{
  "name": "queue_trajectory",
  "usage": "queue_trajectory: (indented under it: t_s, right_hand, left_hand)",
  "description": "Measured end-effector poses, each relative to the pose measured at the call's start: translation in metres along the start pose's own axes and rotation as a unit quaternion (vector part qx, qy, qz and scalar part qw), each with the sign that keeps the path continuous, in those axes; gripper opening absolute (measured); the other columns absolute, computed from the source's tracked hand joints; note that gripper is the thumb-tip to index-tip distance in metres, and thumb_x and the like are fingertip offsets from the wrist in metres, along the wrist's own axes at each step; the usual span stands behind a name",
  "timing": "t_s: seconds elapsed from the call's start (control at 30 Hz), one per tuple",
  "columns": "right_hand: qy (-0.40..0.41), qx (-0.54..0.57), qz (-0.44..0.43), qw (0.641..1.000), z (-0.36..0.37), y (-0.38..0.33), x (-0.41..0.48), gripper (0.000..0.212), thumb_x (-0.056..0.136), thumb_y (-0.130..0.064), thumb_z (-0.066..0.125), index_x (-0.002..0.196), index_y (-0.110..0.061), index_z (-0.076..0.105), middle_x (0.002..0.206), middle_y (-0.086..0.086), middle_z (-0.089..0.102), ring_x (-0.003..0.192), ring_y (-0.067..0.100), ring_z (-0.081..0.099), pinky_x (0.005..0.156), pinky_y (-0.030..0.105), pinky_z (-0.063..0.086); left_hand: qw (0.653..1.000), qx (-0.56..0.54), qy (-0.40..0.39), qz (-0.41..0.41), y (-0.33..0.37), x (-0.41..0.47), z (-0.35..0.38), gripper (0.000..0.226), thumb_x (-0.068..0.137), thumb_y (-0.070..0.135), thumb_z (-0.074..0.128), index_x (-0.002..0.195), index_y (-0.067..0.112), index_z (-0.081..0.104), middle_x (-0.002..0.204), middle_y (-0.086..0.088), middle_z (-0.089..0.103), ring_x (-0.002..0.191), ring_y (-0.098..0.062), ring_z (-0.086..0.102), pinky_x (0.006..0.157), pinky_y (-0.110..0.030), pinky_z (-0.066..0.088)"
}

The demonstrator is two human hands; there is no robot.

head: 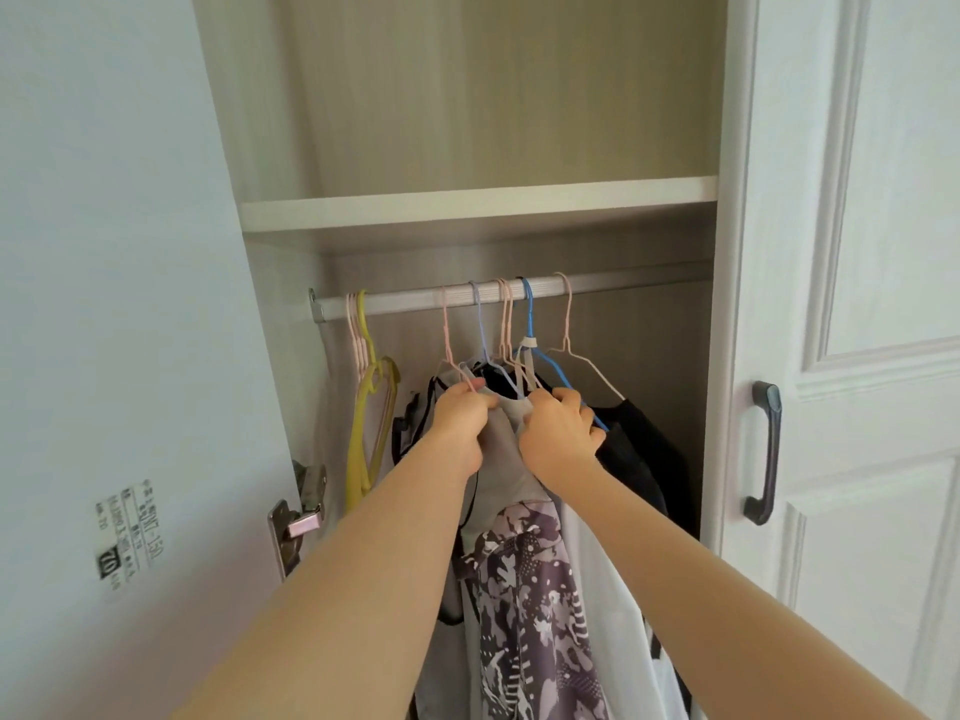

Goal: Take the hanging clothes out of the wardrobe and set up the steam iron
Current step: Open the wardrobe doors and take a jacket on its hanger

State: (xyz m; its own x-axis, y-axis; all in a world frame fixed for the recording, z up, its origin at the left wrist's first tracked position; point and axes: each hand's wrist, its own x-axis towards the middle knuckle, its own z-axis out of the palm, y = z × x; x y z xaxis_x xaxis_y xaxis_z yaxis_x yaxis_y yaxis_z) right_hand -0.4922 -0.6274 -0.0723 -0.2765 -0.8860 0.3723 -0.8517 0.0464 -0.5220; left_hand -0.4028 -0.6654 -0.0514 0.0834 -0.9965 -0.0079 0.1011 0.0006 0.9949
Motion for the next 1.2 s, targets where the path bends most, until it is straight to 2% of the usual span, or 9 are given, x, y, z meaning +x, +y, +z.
queue_trajectory:
  t_s: [0.13,0.37,0.47,0.5,0.57,0.7,0.8,0.93,1.2]
  right_hand:
    - [0.030,-0.018,-0.032,0.999,-0.012,-0.007,0.002,0.030,0.093,-0.010,0.046,0.122,-0.015,0.052,0.140,0.011,0.036,0.129,0.035,0.031,0.101,0.052,0.027]
    - [0.041,0.016,-0.041,0.998,-0.042,-0.021,-0.002,0.030,0.094,-0.008,0.045,0.123,-0.011,0.052,0.134,0.013,0.041,0.124,0.036,0.035,0.099,0.049,0.032]
    - [0.027,0.088,-0.058,0.994,-0.051,-0.019,-0.013,0.015,0.096,-0.005,0.043,0.108,-0.006,0.052,0.110,0.014,0.053,0.091,0.027,0.052,0.066,0.031,0.041]
    - [0.016,0.110,-0.057,0.992,-0.054,-0.018,-0.020,0.011,0.096,-0.006,0.042,0.103,-0.008,0.050,0.099,0.010,0.054,0.075,0.019,0.051,0.055,0.027,0.036]
    - [0.005,0.141,-0.041,0.989,-0.058,-0.015,-0.033,0.010,0.098,-0.008,0.040,0.101,-0.011,0.048,0.088,0.004,0.050,0.061,0.010,0.042,0.047,0.025,0.028]
    - [0.007,0.211,-0.015,0.977,-0.060,-0.005,-0.065,0.010,0.098,-0.010,0.038,0.098,-0.011,0.048,0.086,0.005,0.050,0.060,0.012,0.042,0.049,0.026,0.031]
    - [0.009,0.228,-0.003,0.974,-0.062,0.001,-0.094,0.007,0.099,-0.011,0.039,0.095,-0.013,0.045,0.083,0.004,0.049,0.061,0.012,0.043,0.050,0.025,0.030]
    - [0.005,0.248,0.014,0.969,-0.069,0.008,-0.138,0.010,0.099,-0.012,0.039,0.092,-0.014,0.046,0.074,-0.002,0.045,0.060,0.010,0.042,0.051,0.023,0.031]
    - [0.005,0.252,0.040,0.967,-0.098,0.026,-0.238,0.013,0.098,-0.012,0.035,0.094,-0.009,0.047,0.073,0.005,0.045,0.063,0.018,0.040,0.057,0.032,0.032]
  left_hand:
    - [1.000,-0.015,-0.014,0.001,0.014,-0.002,-0.003,0.035,0.093,0.002,0.052,0.127,0.013,0.053,0.095,-0.005,0.052,0.087,-0.018,0.049,0.079,-0.031,0.041]
    - [0.999,-0.005,-0.013,0.032,0.037,-0.016,-0.014,0.033,0.091,0.001,0.054,0.120,0.017,0.056,0.109,-0.008,0.053,0.089,-0.018,0.048,0.080,-0.032,0.040]
    - [0.999,-0.010,-0.012,0.049,0.035,-0.029,-0.017,0.023,0.089,0.002,0.057,0.096,0.024,0.058,0.102,-0.002,0.058,0.096,-0.019,0.052,0.076,-0.029,0.042]
    - [0.998,-0.010,-0.015,0.053,0.032,-0.034,-0.018,0.022,0.088,0.004,0.058,0.093,0.026,0.057,0.101,-0.001,0.058,0.097,-0.019,0.053,0.075,-0.029,0.043]
    - [0.998,-0.008,-0.022,0.063,0.025,-0.045,-0.021,0.020,0.087,0.009,0.061,0.097,0.027,0.058,0.103,-0.001,0.059,0.098,-0.018,0.054,0.078,-0.029,0.044]
    - [0.995,0.032,-0.001,0.092,0.010,-0.072,-0.022,0.024,0.086,0.017,0.063,0.110,0.020,0.061,0.103,0.000,0.058,0.090,-0.012,0.051,0.073,-0.028,0.042]
    - [0.994,0.039,0.005,0.102,0.000,-0.101,-0.023,0.012,0.091,0.018,0.056,0.099,0.019,0.064,0.100,0.004,0.060,0.084,-0.008,0.048,0.065,-0.025,0.037]
    - [0.995,0.028,0.000,0.095,-0.015,-0.140,-0.027,0.012,0.093,0.020,0.054,0.086,0.025,0.061,0.110,0.001,0.066,0.094,-0.010,0.051,0.068,-0.024,0.037]
    - [0.996,0.034,-0.030,0.071,-0.039,-0.233,-0.041,0.019,0.094,0.021,0.055,0.112,0.016,0.061,0.096,0.016,0.066,0.091,0.002,0.047,0.080,-0.027,0.032]
